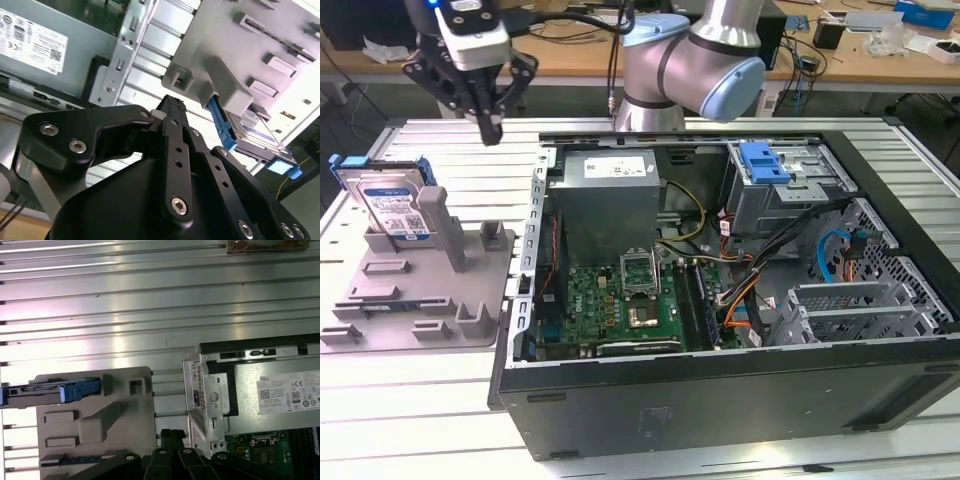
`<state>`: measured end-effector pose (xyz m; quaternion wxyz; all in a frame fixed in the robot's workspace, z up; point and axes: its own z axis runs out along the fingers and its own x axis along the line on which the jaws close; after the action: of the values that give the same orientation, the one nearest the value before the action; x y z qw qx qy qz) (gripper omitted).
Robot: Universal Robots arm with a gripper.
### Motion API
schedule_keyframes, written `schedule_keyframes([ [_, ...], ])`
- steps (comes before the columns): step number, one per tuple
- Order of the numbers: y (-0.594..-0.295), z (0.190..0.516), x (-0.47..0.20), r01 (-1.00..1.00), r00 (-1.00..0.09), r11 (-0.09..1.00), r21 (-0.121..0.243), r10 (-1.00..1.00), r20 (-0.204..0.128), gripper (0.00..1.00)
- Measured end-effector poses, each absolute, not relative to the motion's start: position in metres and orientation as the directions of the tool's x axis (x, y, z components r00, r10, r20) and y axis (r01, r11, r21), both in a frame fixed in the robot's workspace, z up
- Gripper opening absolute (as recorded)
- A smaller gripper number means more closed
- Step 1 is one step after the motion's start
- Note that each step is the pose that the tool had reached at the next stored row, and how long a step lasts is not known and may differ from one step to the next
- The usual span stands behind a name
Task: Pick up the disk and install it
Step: 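Reach for the disk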
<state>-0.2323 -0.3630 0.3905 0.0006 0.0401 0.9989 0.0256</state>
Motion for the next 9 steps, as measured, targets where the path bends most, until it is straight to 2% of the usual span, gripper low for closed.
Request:
schedule_keyframes([
  [9,-0.347,0.386,-0.279,0.080,-0.997,0.995,0.055,0.080,0.001,0.11],
])
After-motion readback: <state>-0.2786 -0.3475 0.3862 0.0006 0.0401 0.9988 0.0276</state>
